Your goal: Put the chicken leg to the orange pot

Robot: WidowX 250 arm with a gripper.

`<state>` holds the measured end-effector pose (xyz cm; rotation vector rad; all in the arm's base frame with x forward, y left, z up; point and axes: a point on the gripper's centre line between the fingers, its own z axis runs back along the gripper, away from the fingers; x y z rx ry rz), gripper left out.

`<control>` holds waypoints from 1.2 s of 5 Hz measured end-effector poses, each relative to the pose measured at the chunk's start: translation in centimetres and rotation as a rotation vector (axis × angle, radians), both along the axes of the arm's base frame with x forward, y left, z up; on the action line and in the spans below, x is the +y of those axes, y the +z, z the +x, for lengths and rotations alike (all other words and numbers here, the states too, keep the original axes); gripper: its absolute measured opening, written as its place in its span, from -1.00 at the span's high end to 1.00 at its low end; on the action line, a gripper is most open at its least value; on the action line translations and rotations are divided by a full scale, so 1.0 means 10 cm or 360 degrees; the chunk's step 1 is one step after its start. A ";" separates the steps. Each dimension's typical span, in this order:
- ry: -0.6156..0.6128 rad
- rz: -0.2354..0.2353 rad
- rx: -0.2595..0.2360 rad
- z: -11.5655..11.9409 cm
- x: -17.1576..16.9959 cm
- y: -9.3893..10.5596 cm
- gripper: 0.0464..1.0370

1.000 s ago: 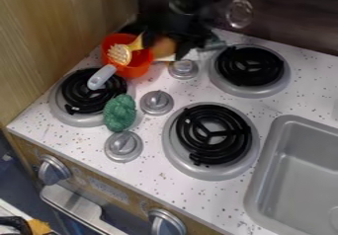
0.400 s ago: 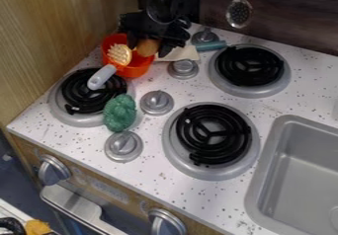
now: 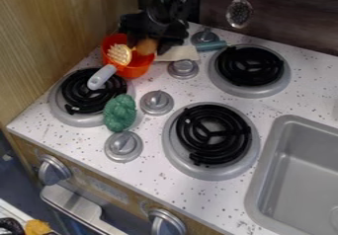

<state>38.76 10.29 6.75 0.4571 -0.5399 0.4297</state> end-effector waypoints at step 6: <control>0.0061 -0.0165 0.0043 -0.04 0.06 -0.09 -0.94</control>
